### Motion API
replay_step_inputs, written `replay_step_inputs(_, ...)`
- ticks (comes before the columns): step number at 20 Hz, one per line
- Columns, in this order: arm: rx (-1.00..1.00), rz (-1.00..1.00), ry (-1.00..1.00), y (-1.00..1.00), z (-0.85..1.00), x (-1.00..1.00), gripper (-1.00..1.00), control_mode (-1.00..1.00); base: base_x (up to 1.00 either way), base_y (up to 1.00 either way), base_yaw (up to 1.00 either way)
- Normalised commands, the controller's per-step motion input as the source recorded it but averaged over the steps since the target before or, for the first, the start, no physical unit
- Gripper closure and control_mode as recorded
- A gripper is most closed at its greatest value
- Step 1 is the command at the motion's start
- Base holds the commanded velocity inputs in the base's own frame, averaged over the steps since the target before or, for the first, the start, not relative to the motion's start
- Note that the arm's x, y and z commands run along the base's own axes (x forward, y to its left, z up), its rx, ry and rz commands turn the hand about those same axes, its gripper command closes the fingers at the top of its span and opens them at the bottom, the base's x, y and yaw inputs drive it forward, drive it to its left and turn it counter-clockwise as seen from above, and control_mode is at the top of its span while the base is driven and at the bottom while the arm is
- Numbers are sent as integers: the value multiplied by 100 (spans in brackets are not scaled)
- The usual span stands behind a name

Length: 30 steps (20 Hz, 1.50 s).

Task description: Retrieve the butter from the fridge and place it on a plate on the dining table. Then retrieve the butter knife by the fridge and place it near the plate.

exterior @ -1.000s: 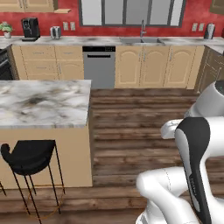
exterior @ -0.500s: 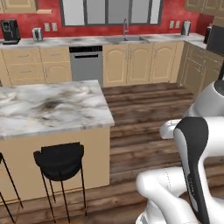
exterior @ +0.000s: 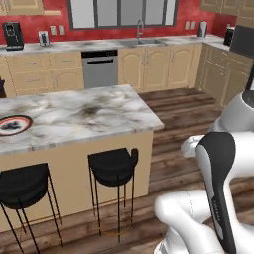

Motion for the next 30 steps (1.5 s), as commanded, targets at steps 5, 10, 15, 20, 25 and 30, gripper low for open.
replay_step_inputs(5, 0, 0, 0, 0, 0, 0, 100, 100, -38, 100, -3)
replay_step_inputs(10, 0, 0, 0, 0, 0, 0, 100, 100, -12, 100, 0)
replay_step_inputs(15, 0, 0, 0, 0, 0, 0, 100, 100, 0, 100, -3)
replay_step_inputs(20, 0, 0, 0, 0, 0, 0, 100, 100, 11, 91, -1)
replay_step_inputs(25, 0, 0, 0, 0, 0, 0, 100, 100, 36, 70, 0)
replay_step_inputs(30, 0, 0, 0, 0, 0, 0, 100, 100, 51, 6, 0)
